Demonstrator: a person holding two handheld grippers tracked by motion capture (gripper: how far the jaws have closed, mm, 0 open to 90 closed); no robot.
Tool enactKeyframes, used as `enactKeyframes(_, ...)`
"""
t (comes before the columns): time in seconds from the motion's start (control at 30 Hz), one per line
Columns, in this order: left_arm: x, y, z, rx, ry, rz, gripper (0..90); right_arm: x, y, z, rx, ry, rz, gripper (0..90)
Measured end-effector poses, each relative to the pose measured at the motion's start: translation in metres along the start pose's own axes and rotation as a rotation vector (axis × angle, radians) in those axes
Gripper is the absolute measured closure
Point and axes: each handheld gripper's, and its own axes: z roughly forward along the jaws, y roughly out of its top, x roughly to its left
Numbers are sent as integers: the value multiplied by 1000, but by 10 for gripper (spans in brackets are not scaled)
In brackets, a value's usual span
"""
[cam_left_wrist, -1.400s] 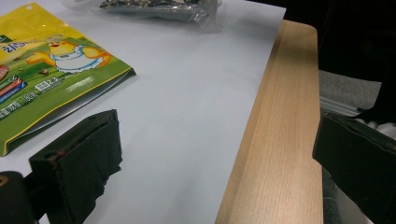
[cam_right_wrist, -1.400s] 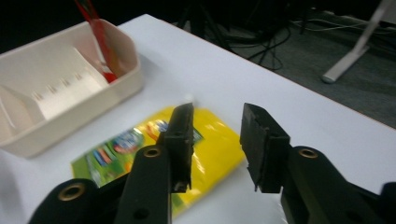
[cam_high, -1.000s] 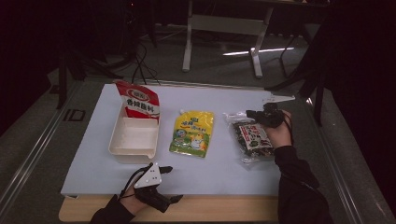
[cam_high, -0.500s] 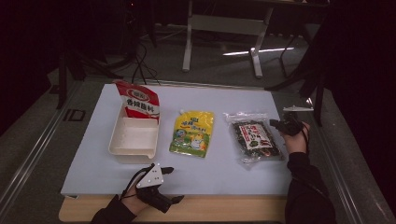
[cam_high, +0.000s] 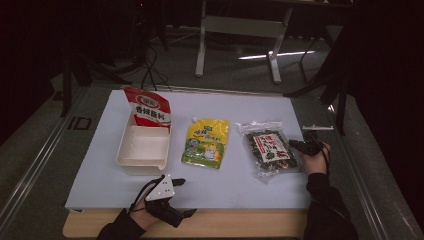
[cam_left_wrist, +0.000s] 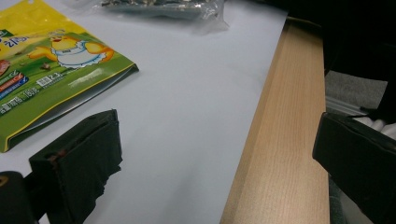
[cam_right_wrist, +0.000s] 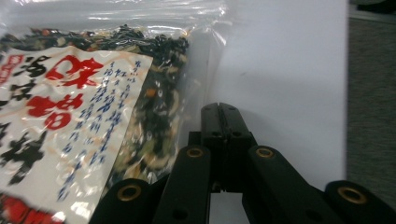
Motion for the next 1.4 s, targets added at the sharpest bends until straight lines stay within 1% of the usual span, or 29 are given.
enactKeyframes(0.13, 0, 1, 0, 1, 1, 3, 23, 10, -11, -6, -6, 34, 16, 900)
enactKeyframes(0.2, -1, 1, 0, 0, -2, 5, 23, 17, -16, -9, -7, 61, 11, 900)
enactKeyframes(0.27, -1, 1, 0, 0, 0, 7, 23, 24, -21, -13, -4, 65, 6, 900)
enactKeyframes(0.3, -1, 1, 0, 0, 0, 7, 23, 24, -21, -13, -4, 65, 6, 900)
enactKeyframes(0.33, -1, 2, 0, -2, -1, 6, 23, 31, -25, -16, 4, 72, -4, 900)
enactKeyframes(0.37, -1, 2, 0, -1, 0, 6, 23, 35, -27, -18, 6, 76, -4, 900)
enactKeyframes(0.4, -1, 2, 0, -1, 0, 6, 23, 35, -27, -18, 6, 76, -4, 900)
enactKeyframes(0.43, -1, 2, 0, -3, -2, 4, 23, 39, -29, -19, 12, 81, -8, 900)
enactKeyframes(0.47, -1, 2, 1, -3, -1, 5, 23, 45, -33, -22, 19, 91, -11, 900)
enactKeyframes(0.53, -1, 2, 1, -3, -2, 7, 23, 51, -37, -25, 26, 112, -11, 900)
enactKeyframes(0.6, -1, 3, 1, -2, -2, 10, 23, 55, -40, -27, 26, 144, 10, 900)
enactKeyframes(0.73, -1, 3, 1, -1, -4, 10, 23, 66, -44, -33, 36, 142, -29, 900)
enactKeyframes(0.77, -1, 3, 1, -1, -5, 10, 23, 69, -44, -35, 34, 128, -43, 900)
enactKeyframes(0.8, -1, 3, 1, -1, -5, 10, 23, 69, -44, -35, 34, 128, -43, 900)
enactKeyframes(0.9, -1, 3, 1, -3, -3, 9, 23, 71, -35, -40, 2, 99, -60, 900)
enactKeyframes(0.97, -1, 3, 1, -5, -4, 9, 23, 71, -28, -41, -15, 105, -59, 900)
enactKeyframes(1.0, -1, 3, 1, -5, -4, 9, 23, 71, -28, -41, -15, 105, -59, 900)
enactKeyframes(1.03, -1, 3, 1, -5, -4, 9, 23, 73, -24, -41, -24, 105, -69, 900)
enactKeyframes(1.07, -1, 3, 1, -5, -5, 7, 23, 76, -15, -38, -35, 122, -72, 900)
enactKeyframes(1.13, 0, 3, 1, -4, -5, 7, 23, 79, -7, -33, -46, 122, -84, 899)
enactKeyframes(1.17, 0, 3, 1, -4, -5, 7, 23, 80, -3, -30, -47, 130, -84, 900)
enactKeyframes(1.27, 0, 3, 1, -5, -4, 5, 23, 83, 10, -21, -44, 124, -101, 900)
enactKeyframes(1.37, 0, 3, 1, -6, -4, 5, 23, 86, 21, -10, -41, 117, -109, 899)
enactKeyframes(1.4, 0, 3, 1, -6, -4, 5, 23, 86, 21, -10, -41, 117, -109, 899)
